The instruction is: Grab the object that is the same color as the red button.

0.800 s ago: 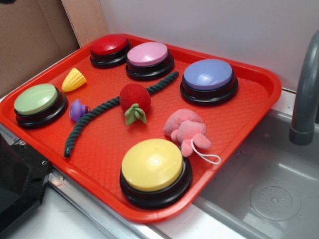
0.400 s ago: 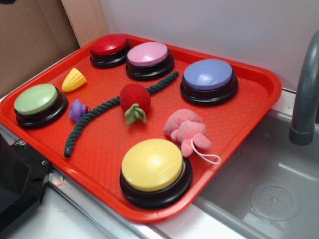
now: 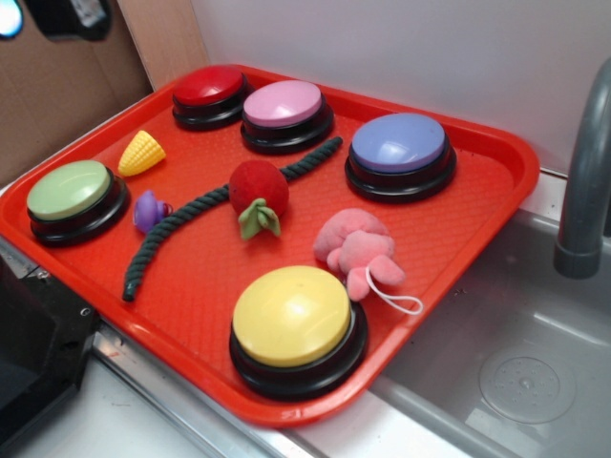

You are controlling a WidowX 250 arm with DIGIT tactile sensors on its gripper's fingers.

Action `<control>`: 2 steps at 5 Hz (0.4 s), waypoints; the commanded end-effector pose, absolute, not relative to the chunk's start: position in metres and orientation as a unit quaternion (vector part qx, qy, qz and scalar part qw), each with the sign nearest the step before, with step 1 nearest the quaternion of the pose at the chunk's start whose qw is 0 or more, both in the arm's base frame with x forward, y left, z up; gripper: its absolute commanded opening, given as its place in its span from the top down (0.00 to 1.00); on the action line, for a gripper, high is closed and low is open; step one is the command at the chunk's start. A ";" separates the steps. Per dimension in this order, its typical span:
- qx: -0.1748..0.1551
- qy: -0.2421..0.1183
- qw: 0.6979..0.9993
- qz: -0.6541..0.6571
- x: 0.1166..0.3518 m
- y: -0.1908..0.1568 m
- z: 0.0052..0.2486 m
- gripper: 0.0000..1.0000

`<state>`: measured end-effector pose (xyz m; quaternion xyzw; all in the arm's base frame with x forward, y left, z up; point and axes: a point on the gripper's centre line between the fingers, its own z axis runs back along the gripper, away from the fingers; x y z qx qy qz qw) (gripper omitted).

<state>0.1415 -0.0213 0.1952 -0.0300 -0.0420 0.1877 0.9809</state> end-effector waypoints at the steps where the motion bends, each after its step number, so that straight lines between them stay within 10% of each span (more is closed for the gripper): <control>1: 0.005 -0.128 0.913 0.388 0.183 -0.022 0.147 0.00; 2: 0.004 -0.132 0.897 0.421 0.208 -0.022 0.111 0.00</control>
